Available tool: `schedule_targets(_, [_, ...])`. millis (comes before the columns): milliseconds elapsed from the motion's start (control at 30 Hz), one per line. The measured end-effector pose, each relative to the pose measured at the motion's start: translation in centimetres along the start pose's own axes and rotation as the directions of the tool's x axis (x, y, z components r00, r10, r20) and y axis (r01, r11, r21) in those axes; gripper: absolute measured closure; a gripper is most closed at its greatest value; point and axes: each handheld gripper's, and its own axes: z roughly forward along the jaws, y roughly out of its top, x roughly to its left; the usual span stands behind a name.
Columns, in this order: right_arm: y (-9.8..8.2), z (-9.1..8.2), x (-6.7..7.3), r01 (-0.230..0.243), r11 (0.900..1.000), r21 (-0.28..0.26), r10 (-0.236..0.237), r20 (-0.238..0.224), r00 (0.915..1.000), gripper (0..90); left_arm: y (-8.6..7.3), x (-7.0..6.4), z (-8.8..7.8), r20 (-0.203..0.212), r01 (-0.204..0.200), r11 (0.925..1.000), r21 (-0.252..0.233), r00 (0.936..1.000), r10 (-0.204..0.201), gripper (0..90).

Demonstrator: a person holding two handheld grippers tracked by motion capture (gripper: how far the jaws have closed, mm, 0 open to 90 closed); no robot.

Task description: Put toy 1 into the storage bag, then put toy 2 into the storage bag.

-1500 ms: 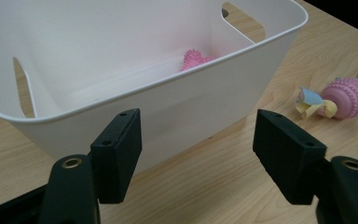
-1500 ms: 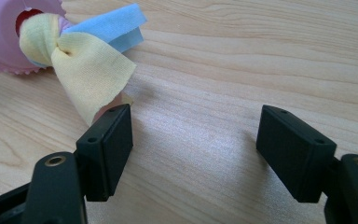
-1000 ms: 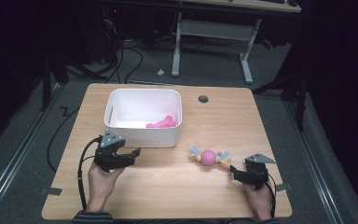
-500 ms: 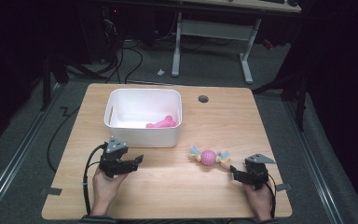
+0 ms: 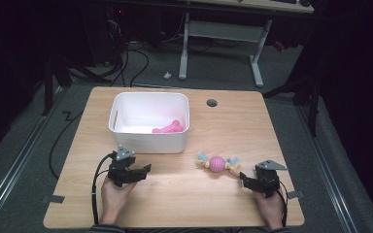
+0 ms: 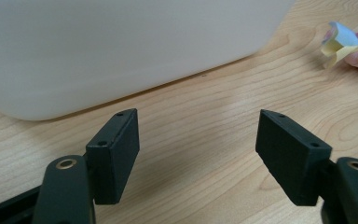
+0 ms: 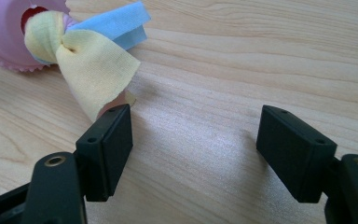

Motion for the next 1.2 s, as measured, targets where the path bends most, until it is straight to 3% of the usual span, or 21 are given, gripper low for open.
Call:
schedule_targets(200, [0.0,0.0,0.0,0.000,1.000,0.000,0.000,-0.001,1.0000,26.9,-0.3,-0.2,0.8,-0.035,-0.015,0.9998,0.014,0.9993,0.015,30.4])
schedule_targets(300, [0.0,0.0,0.0,0.000,1.000,0.000,0.000,-0.001,1.0000,26.8,-0.8,-0.3,1.2,-0.081,-0.034,0.9994,0.002,0.9961,0.034,30.2])
schedule_targets(367, [0.0,0.0,0.0,-0.002,1.000,0.000,0.002,-0.001,1.0000,26.8,-1.1,0.0,1.4,-0.081,-0.015,0.9999,-0.003,0.9966,0.015,30.1])
schedule_targets(433, [0.0,0.0,0.0,-0.002,1.000,0.000,0.002,-0.001,1.0000,26.8,-1.2,0.0,1.5,-0.099,-0.025,0.9997,-0.002,0.9948,0.025,29.8])
schedule_targets(867, [0.0,0.0,0.0,-0.010,1.000,-0.002,0.010,0.005,0.9999,28.0,-1.5,1.0,2.8,-0.125,-0.025,0.9996,0.012,0.9918,0.027,29.8])
schedule_targets(967, [0.0,0.0,-0.1,-0.014,1.000,-0.003,0.014,0.007,0.9999,28.4,-1.7,1.0,3.4,-0.132,-0.039,0.9988,0.030,0.9903,0.043,29.7])
schedule_targets(1033, [0.1,0.1,-0.1,-0.013,1.000,-0.002,0.013,0.006,0.9999,28.5,-2.1,0.9,3.6,-0.140,-0.068,0.9975,0.017,0.9876,0.070,28.6])
schedule_targets(1200, [0.2,0.2,-0.1,-0.007,1.000,-0.001,0.007,-0.002,1.0000,27.5,-2.2,0.9,3.6,-0.137,-0.071,0.9975,0.009,0.9880,0.071,27.4])
